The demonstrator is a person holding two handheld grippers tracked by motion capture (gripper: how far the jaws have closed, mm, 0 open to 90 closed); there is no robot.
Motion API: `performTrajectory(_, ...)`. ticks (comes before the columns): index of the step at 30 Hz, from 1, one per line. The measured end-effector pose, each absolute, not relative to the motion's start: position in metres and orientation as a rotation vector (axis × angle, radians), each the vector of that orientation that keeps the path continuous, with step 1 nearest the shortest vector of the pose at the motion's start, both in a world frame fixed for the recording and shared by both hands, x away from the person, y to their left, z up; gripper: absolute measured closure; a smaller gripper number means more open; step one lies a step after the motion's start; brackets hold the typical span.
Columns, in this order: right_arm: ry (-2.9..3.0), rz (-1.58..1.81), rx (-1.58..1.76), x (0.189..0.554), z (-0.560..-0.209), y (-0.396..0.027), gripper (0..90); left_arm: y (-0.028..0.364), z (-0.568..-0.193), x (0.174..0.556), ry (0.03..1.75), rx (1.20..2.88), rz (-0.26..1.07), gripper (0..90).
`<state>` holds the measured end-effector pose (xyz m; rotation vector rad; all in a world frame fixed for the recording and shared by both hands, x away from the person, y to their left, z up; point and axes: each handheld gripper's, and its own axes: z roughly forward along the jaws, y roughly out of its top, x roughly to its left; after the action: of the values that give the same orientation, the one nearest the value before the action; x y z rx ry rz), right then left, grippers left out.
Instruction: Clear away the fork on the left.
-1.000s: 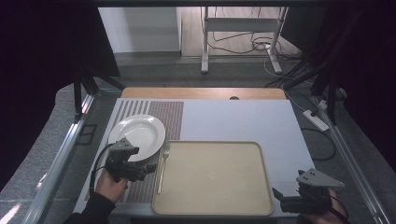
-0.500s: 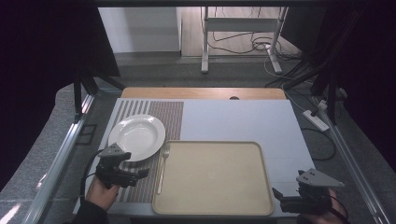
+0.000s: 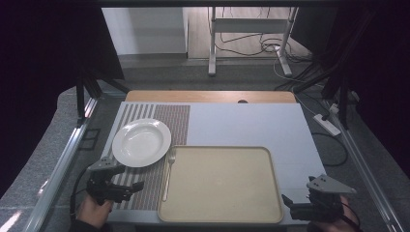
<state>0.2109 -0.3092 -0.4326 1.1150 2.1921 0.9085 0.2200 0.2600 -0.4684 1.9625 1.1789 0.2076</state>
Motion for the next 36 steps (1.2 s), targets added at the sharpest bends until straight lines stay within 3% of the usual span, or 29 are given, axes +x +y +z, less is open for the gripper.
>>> performTrajectory(36,2.187,0.913,1.125,0.211,-0.433,-0.31,0.0,0.283,-0.465,0.18,1.238,1.91,0.3,0.0)
